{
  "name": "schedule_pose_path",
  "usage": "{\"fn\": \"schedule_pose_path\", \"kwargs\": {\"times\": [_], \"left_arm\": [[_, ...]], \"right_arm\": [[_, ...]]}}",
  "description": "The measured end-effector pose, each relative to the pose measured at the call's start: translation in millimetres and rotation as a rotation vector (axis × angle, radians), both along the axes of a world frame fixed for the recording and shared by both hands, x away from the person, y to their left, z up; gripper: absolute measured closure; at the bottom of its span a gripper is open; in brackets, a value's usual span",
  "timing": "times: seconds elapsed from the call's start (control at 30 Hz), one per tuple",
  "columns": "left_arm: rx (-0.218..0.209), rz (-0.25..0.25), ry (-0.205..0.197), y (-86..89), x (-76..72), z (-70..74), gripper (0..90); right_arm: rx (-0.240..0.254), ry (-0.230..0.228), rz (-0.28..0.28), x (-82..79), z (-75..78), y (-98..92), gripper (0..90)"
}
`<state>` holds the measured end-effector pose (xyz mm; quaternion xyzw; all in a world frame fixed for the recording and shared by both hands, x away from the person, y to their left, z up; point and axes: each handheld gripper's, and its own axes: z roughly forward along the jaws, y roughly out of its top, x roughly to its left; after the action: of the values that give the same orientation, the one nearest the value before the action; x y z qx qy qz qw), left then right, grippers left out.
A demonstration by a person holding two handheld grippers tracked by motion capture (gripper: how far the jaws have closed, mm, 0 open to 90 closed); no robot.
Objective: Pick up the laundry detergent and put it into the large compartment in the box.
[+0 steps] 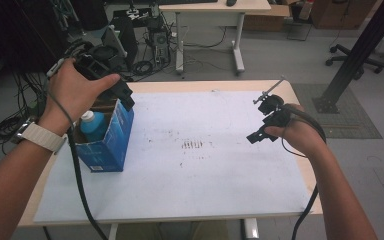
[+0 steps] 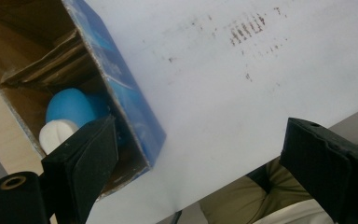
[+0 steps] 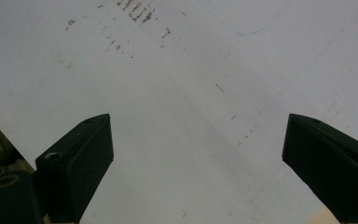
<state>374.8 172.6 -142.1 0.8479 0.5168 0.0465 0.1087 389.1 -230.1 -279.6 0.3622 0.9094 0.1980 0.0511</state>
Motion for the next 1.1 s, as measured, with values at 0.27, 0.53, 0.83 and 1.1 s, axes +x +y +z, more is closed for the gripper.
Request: {"fn": "schedule_pose_path", "kwargs": {"times": [0.27, 0.53, 0.83, 1.1], "left_arm": [[0.010, -0.069, 0.005, -10.8, 1.5, -3.0, 11.0], [0.027, -0.151, 0.005, -20.8, 4.0, -7.5, 11.0], [0.031, -0.245, 0.004, -27.2, 4.9, -11.3, 10.5], [0.040, -0.338, 0.005, -33.6, 2.8, -14.0, 10.3]], "right_arm": [[0.003, 0.000, 0.001, 0.6, -1.1, 0.3, 8.8], [0.002, 0.000, 0.000, 1.9, -0.6, 0.7, 8.8], [0.001, 0.006, -0.001, 3.2, -2.8, 0.3, 8.8], [0.001, 0.005, -0.003, 3.7, -2.9, 0.0, 8.8]]}}
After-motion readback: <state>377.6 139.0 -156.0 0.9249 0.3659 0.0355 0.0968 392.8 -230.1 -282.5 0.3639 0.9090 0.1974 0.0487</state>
